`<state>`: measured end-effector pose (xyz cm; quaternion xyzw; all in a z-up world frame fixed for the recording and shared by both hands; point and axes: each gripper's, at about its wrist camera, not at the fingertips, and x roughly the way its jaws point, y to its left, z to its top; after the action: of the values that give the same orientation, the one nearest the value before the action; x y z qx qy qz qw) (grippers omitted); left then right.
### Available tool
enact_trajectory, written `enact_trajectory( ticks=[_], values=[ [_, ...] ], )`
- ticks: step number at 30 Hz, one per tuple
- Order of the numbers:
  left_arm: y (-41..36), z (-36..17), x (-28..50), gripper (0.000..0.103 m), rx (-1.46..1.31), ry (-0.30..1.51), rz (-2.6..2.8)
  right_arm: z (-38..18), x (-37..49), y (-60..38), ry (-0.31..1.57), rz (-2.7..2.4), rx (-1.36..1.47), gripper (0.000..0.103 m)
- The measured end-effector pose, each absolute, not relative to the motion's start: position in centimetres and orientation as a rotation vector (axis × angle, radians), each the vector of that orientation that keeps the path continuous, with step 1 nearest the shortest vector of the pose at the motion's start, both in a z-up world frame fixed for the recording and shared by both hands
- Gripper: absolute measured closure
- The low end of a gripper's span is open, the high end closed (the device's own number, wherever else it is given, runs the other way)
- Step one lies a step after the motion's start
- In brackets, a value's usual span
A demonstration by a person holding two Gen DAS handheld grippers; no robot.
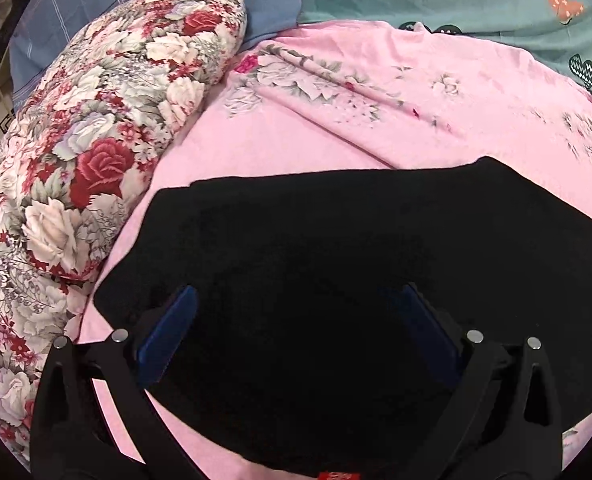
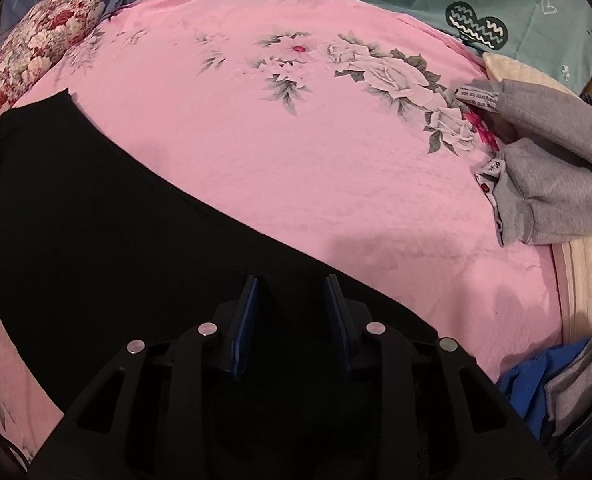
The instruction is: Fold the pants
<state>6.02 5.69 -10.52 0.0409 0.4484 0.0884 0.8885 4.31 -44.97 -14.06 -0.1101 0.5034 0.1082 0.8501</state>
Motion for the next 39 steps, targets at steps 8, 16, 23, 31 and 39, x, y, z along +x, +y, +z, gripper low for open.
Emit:
enact_trajectory(
  ticks=[8,16,23,31,39],
  values=[
    [5.2,-11.1,6.1,0.002,0.087,0.951,0.191,-14.0,4.2,-44.9,1.080,0.280,-0.223,0.091],
    [5.6,-11.6,6.6,0.002,0.072,0.975,0.198,-11.2,3.8,-44.9,0.931,0.207,-0.209,0.099],
    [6.0,-12.4,6.9,0.002,0.095,0.997,0.211,-14.1,5.1,-45.0,0.960,0.082,-0.299,0.063],
    [6.5,-11.3,6.1,0.002,0.063,0.956,0.200,-9.7,-1.5,-51.4,0.866,-0.162,-0.118,0.051],
    [5.4,-11.2,5.8,0.002,0.083,0.957,0.159,-13.5,-2.2,-53.0,1.000,-0.177,-0.003,0.063]
  ],
)
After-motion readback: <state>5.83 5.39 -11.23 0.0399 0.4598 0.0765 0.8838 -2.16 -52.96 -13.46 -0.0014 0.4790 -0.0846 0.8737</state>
